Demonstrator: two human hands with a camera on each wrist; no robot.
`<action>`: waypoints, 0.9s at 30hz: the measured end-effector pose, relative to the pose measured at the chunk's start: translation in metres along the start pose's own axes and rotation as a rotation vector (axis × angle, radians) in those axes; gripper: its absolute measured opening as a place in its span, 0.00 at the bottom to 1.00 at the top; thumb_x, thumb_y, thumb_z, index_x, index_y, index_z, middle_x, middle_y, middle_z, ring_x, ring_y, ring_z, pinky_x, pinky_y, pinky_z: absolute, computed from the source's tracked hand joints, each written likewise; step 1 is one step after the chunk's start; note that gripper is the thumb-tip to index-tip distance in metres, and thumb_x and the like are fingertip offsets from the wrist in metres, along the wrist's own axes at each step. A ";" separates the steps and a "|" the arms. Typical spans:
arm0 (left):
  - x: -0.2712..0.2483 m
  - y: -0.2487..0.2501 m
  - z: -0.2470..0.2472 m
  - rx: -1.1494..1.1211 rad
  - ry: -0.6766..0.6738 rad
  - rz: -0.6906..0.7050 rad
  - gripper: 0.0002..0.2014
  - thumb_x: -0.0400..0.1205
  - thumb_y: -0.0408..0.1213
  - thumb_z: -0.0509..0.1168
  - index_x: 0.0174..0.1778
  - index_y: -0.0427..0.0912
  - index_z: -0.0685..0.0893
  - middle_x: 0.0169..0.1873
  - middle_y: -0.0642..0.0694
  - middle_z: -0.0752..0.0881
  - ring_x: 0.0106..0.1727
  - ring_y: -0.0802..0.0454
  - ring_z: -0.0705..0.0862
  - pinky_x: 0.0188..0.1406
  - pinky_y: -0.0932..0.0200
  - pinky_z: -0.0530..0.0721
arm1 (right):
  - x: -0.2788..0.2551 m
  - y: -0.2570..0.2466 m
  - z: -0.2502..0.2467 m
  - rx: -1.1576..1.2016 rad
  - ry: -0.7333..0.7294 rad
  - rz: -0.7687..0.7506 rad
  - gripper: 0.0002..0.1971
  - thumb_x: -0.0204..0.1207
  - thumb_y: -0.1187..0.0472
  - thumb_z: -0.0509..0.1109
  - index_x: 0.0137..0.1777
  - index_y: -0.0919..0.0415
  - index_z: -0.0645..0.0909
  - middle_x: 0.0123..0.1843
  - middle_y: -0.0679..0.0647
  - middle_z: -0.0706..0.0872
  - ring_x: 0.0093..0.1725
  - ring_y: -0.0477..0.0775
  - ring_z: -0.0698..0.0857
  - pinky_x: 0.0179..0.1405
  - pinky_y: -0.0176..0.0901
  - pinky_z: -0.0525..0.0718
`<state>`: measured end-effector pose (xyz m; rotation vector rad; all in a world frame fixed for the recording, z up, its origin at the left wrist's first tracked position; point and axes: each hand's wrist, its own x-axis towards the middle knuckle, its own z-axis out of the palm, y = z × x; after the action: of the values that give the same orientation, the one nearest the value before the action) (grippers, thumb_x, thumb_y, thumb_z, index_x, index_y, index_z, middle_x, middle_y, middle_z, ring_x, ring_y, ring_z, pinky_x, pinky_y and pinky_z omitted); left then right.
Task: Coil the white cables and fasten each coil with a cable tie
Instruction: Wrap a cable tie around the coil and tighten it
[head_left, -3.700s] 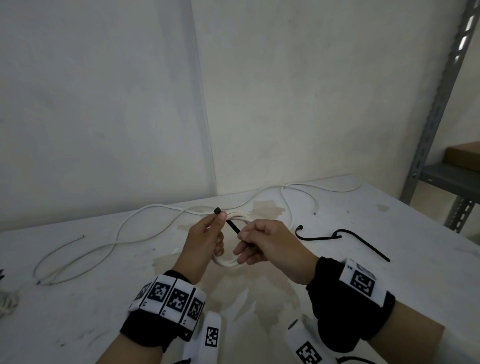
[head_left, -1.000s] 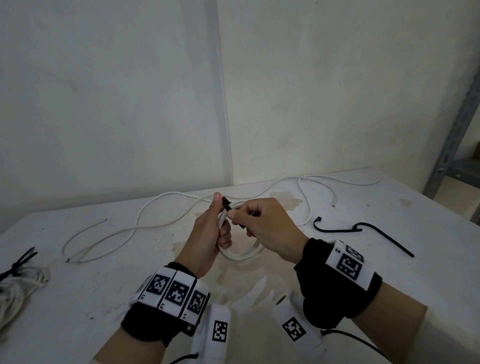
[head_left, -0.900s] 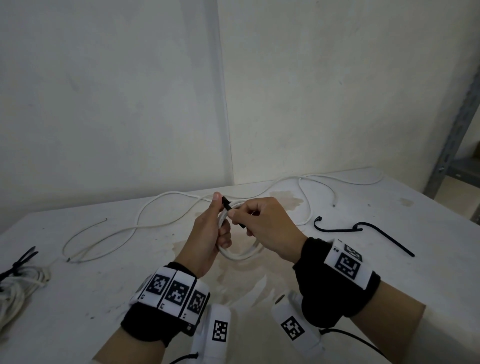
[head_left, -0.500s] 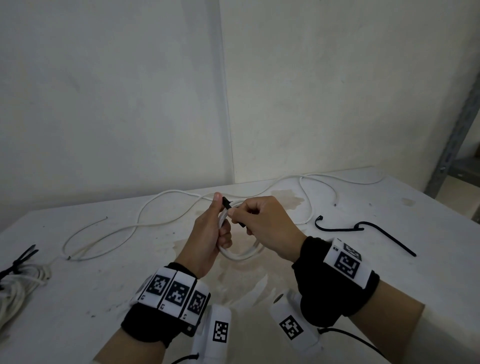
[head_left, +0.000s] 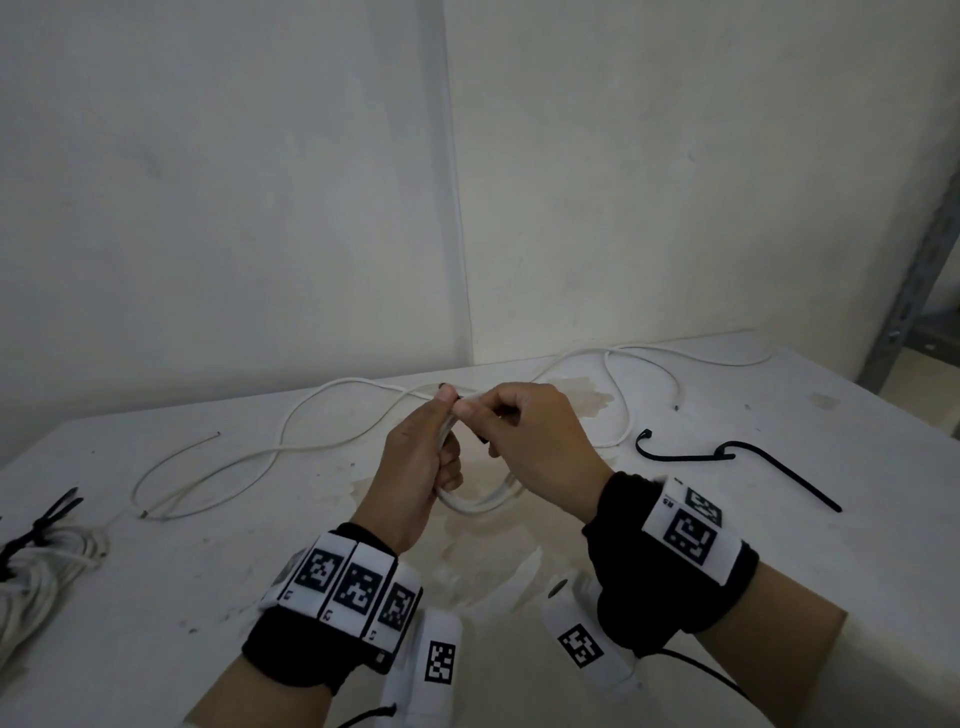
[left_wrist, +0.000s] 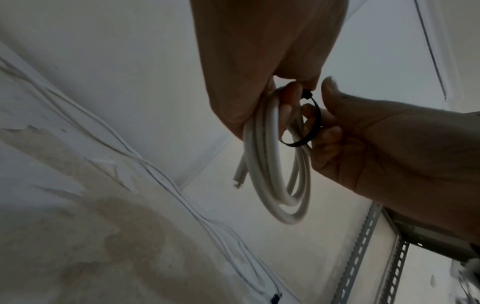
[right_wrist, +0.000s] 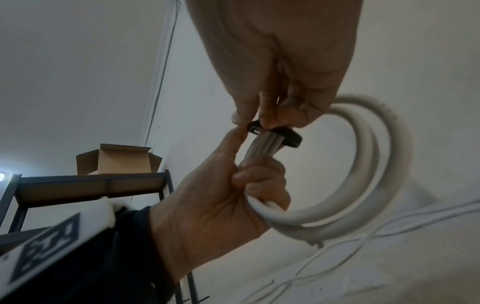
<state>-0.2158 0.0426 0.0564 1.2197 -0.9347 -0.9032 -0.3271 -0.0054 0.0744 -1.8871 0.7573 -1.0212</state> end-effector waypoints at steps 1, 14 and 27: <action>0.001 0.000 -0.002 -0.024 0.019 0.013 0.19 0.84 0.51 0.55 0.44 0.37 0.81 0.20 0.51 0.60 0.21 0.57 0.59 0.19 0.66 0.62 | 0.000 -0.001 -0.001 -0.020 -0.012 -0.011 0.09 0.75 0.57 0.71 0.33 0.55 0.81 0.26 0.41 0.80 0.28 0.43 0.78 0.34 0.34 0.77; -0.002 0.004 -0.005 0.061 0.001 0.063 0.17 0.82 0.44 0.60 0.28 0.48 0.83 0.17 0.52 0.60 0.18 0.58 0.58 0.18 0.66 0.61 | -0.003 -0.001 -0.005 -0.019 -0.002 -0.058 0.10 0.75 0.61 0.70 0.32 0.53 0.80 0.27 0.45 0.82 0.21 0.40 0.80 0.25 0.25 0.75; -0.003 0.008 -0.004 0.133 -0.120 -0.032 0.20 0.80 0.39 0.63 0.20 0.49 0.82 0.15 0.53 0.60 0.16 0.59 0.56 0.16 0.68 0.59 | 0.022 -0.013 -0.022 -0.075 -0.130 -0.077 0.16 0.81 0.61 0.62 0.39 0.72 0.82 0.31 0.51 0.83 0.29 0.42 0.79 0.34 0.33 0.77</action>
<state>-0.2130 0.0477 0.0635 1.3079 -1.0883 -0.9608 -0.3341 -0.0252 0.1009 -2.0391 0.6597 -0.9174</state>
